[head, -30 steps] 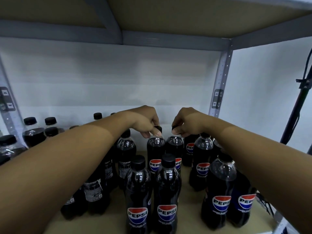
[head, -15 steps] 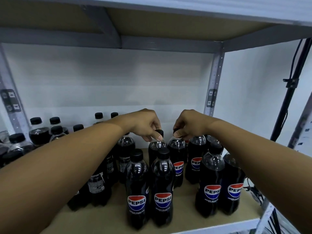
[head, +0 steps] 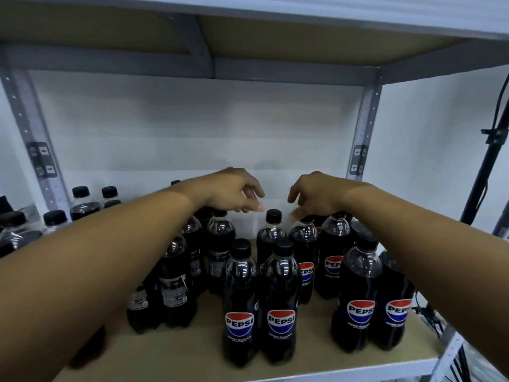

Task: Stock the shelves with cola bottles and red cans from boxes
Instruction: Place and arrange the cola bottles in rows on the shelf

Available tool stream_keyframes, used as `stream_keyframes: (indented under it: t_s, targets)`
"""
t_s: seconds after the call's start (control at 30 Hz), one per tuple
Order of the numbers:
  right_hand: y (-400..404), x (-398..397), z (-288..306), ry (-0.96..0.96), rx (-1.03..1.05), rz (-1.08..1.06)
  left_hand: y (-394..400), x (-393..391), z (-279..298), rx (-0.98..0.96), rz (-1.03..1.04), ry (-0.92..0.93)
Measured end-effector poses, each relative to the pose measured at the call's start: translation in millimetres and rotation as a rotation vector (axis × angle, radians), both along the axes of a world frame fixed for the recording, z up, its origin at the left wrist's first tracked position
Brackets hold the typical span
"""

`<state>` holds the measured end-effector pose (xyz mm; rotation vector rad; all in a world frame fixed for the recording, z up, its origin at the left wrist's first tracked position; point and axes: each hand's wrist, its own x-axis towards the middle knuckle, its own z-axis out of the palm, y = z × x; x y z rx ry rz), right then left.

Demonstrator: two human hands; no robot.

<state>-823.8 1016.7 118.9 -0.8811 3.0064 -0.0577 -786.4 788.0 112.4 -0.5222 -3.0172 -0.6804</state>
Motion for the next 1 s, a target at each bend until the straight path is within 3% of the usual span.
stream_keyframes:
  t_s: [0.17,0.4,0.63,0.83,1.0]
  targets:
    - [-50.4,5.2,7.3,0.067,-0.159,0.147,-51.8,18.0,15.2,-0.001,0.201,0.063]
    - [-124.5,12.7,-6.0,0.021,-0.142,0.202,-92.4,33.6,14.8,-0.299,0.453,-0.031]
    - [-149.4,10.2,-15.3,0.004,-0.094,0.150,-97.5,27.4,-0.3,-0.349,0.385,-0.006]
    - [-142.2,0.7,-10.5,-0.082,-0.096,0.206,-107.8,24.7,4.6,-0.279,0.241,-0.044]
    - [-140.4,-0.7,-8.1,-0.141,-0.144,0.127,-101.5,25.8,5.6,-0.244,0.320,-0.067]
